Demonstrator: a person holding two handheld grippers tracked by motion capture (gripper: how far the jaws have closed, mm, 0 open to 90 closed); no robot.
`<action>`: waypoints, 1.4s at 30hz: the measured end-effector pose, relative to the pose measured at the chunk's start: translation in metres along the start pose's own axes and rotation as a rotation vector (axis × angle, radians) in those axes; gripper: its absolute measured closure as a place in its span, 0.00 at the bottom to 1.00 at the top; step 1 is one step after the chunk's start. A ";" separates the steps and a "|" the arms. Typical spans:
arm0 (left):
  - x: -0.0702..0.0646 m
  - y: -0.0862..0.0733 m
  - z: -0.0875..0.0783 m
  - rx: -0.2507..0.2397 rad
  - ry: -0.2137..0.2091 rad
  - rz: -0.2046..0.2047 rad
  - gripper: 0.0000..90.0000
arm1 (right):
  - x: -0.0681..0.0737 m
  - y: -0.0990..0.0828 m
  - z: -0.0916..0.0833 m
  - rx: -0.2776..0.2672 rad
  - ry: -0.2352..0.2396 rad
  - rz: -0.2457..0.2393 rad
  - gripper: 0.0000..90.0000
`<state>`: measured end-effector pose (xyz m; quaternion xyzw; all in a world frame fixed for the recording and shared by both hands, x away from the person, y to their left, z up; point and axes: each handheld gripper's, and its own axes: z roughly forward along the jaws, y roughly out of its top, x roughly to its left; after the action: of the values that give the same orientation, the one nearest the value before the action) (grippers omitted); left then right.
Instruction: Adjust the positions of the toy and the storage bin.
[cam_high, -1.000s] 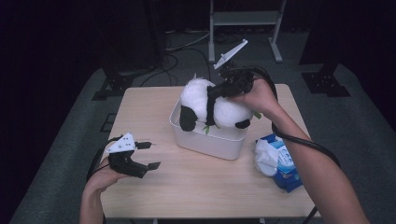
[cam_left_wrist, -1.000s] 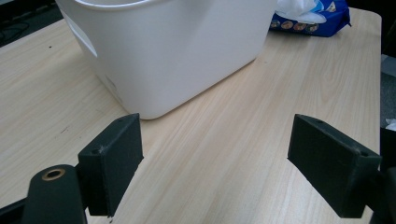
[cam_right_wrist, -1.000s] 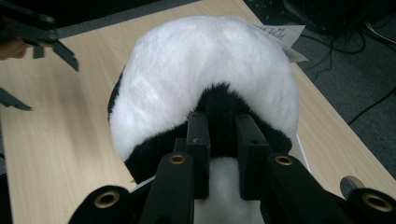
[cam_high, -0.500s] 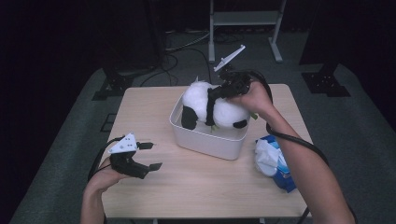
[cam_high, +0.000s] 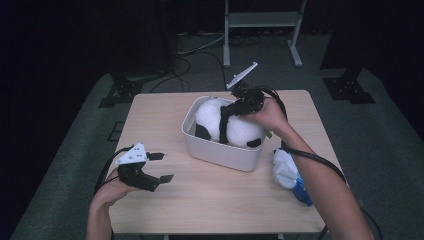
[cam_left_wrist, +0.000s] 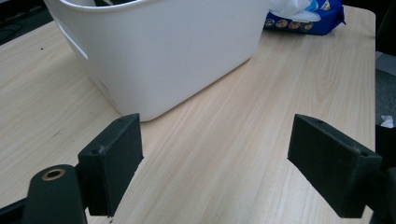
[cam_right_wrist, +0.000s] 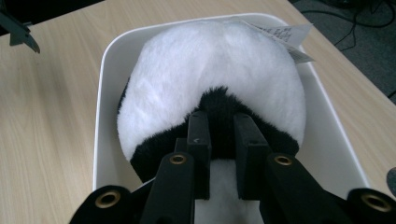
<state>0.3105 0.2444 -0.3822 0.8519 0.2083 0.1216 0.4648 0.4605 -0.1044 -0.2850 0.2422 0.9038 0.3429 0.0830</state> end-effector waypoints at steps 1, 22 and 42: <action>0.000 0.000 0.000 -0.003 -0.001 -0.001 0.18 | 0.001 -0.001 0.002 0.005 0.008 -0.005 0.87; 0.000 0.000 -0.003 -0.009 -0.001 -0.001 0.18 | 0.029 -0.012 0.018 0.058 0.116 -0.065 0.89; 0.000 -0.002 -0.002 -0.002 -0.003 0.003 0.18 | 0.032 -0.025 0.022 0.103 0.153 -0.031 0.67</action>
<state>0.3094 0.2473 -0.3824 0.8519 0.2062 0.1215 0.4658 0.4305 -0.0919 -0.3171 0.2053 0.9275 0.3123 0.0066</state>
